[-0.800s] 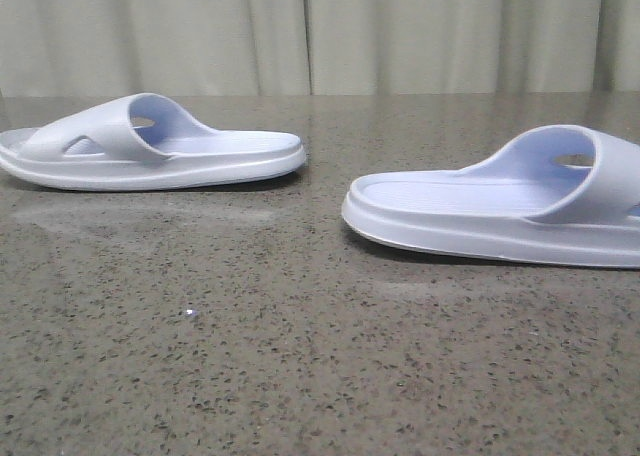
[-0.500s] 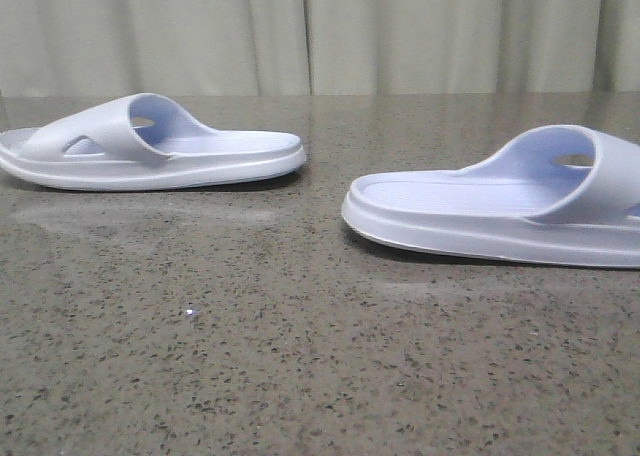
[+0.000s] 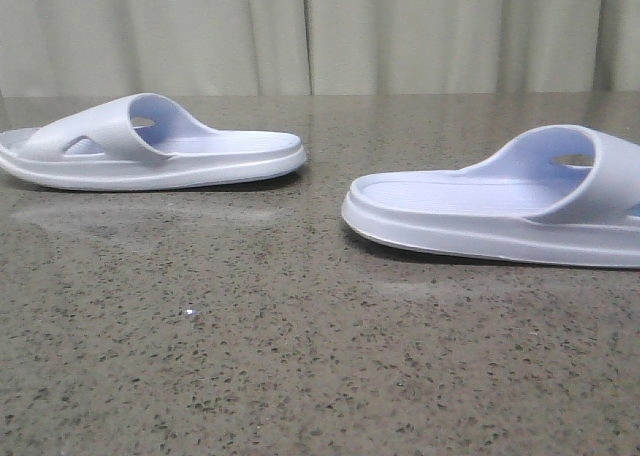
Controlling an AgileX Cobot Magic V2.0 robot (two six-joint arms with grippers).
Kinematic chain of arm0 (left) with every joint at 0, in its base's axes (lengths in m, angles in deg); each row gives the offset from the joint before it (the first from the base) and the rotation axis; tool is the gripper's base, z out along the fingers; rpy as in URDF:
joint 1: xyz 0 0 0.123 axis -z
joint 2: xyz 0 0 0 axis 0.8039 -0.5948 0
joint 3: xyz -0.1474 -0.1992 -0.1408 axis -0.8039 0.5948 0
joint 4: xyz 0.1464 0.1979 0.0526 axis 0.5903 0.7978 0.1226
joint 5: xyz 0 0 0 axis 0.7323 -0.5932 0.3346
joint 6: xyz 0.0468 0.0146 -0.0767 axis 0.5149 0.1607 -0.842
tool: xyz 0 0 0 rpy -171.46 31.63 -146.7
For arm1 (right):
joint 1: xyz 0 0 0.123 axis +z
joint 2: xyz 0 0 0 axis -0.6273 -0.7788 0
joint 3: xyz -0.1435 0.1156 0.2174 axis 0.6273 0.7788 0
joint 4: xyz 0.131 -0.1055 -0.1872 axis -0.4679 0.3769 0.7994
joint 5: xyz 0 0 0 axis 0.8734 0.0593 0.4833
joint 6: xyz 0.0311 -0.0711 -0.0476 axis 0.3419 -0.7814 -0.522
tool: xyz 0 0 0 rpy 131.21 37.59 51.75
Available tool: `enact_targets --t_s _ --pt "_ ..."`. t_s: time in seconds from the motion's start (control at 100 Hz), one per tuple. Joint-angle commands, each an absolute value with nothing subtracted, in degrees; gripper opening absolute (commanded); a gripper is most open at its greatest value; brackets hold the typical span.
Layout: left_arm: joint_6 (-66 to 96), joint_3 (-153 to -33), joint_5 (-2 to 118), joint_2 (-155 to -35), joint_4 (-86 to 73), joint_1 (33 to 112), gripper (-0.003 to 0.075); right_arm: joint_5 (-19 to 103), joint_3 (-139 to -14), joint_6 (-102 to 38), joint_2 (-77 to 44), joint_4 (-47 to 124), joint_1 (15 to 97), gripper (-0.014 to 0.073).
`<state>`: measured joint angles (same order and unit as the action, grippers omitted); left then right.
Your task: Insert blue slippers together front up
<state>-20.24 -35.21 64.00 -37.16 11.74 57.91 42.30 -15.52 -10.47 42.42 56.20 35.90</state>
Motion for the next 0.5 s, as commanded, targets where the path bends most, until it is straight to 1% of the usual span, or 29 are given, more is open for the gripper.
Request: enact_targets --t_s 0.0,0.1,0.26,0.49 --pt "-20.9 -34.7 68.9 -36.9 11.1 58.3 0.0015 35.0 -14.4 -10.6 43.4 56.8 35.8 -0.0099" --pt "-20.9 -34.7 68.9 -36.9 11.1 58.3 0.0015 32.1 -14.4 -10.6 43.4 56.8 35.8 -0.0099" --pt "-20.9 -34.7 69.2 -36.9 11.0 58.3 0.0015 31.6 -14.4 -10.6 43.4 56.6 35.8 -0.0099" --pt "-20.9 -34.7 69.8 -36.9 8.3 58.3 0.0015 26.9 -14.4 -10.6 43.4 56.5 35.8 -0.0099"
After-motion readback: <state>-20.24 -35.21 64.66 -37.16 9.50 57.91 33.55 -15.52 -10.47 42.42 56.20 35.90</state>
